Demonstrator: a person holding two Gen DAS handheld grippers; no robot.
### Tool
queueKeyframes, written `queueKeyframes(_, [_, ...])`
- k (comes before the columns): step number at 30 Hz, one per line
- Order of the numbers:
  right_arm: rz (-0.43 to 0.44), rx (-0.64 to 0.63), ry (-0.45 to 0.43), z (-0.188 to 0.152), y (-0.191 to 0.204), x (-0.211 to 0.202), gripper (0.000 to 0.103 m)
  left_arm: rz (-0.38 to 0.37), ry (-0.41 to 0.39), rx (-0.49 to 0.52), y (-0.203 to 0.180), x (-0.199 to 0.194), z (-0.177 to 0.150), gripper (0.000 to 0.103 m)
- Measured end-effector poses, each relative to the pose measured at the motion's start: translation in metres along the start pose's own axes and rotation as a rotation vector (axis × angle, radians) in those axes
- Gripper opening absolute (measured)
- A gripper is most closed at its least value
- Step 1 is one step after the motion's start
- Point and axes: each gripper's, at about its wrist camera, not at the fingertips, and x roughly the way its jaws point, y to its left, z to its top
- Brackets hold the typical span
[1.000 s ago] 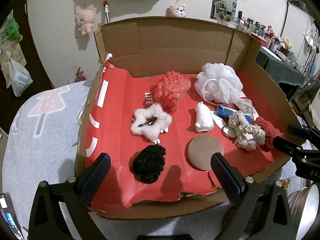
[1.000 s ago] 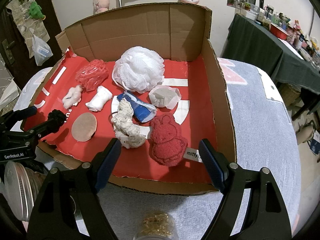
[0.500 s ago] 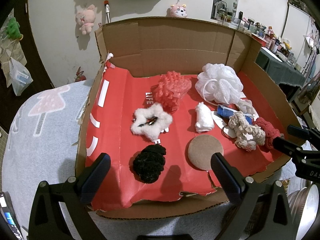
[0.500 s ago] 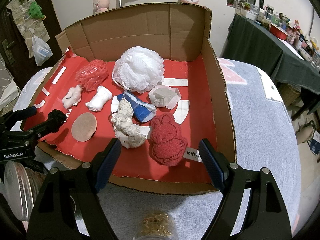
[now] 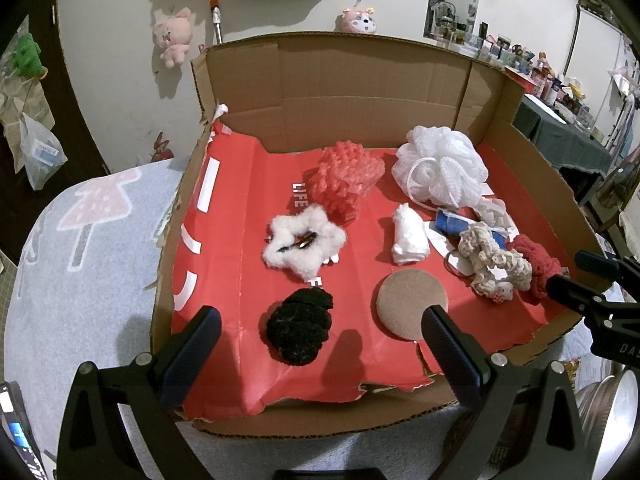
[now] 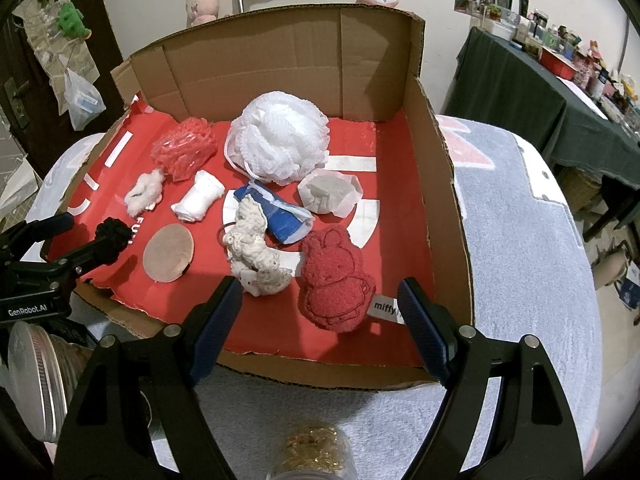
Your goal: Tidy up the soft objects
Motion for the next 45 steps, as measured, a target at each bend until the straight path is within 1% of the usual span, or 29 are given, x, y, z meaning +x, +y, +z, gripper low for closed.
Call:
queueKeyframes(6, [0.001,-0.010,-0.008,0.000,0.001,-0.001,0.080,0.011,-0.029,-0.007,0.001,-0.007,-0.001,0.102])
queueKeyframes(11, [-0.008,-0.002,-0.036,0.001,-0.001,-0.010,0.080,0.022,-0.088,0.004,-0.001,-0.029,-0.001,0.102])
queueKeyframes(15, [0.002,0.012,-0.087,0.003,-0.004,-0.032,0.080,0.029,-0.155,0.010,-0.003,-0.055,-0.003,0.103])
queueKeyframes(20, [0.009,0.006,-0.150,0.002,-0.003,-0.061,0.080,0.043,-0.240,0.037,-0.008,-0.089,-0.012,0.103])
queueKeyframes(22, [0.026,0.005,-0.172,-0.002,-0.002,-0.073,0.087,0.039,-0.270,0.036,-0.010,-0.101,-0.019,0.103])
queueKeyframes(23, [0.035,0.001,-0.190,-0.005,-0.001,-0.082,0.089,0.035,-0.281,0.034,-0.011,-0.106,-0.022,0.103])
queueKeyframes(28, [0.040,-0.021,-0.289,-0.027,0.008,-0.120,0.090,0.041,-0.327,0.029,-0.018,-0.125,-0.043,0.103])
queueKeyframes(29, [0.048,-0.023,-0.304,-0.033,0.009,-0.127,0.092,0.041,-0.335,0.026,-0.019,-0.129,-0.049,0.103])
queueKeyframes(34, [0.045,-0.044,-0.378,-0.060,0.020,-0.153,0.093,0.019,-0.352,-0.001,-0.021,-0.142,-0.073,0.103])
queueKeyframes(37, [0.046,-0.056,-0.397,-0.077,0.027,-0.160,0.096,0.015,-0.366,-0.005,-0.024,-0.148,-0.087,0.103])
queueKeyframes(42, [0.057,-0.052,-0.399,-0.101,0.035,-0.162,0.097,-0.010,-0.371,-0.014,-0.030,-0.154,-0.112,0.103])
queueKeyframes(45, [0.043,-0.043,-0.396,-0.119,0.038,-0.158,0.097,-0.018,-0.365,-0.007,-0.035,-0.152,-0.127,0.103])
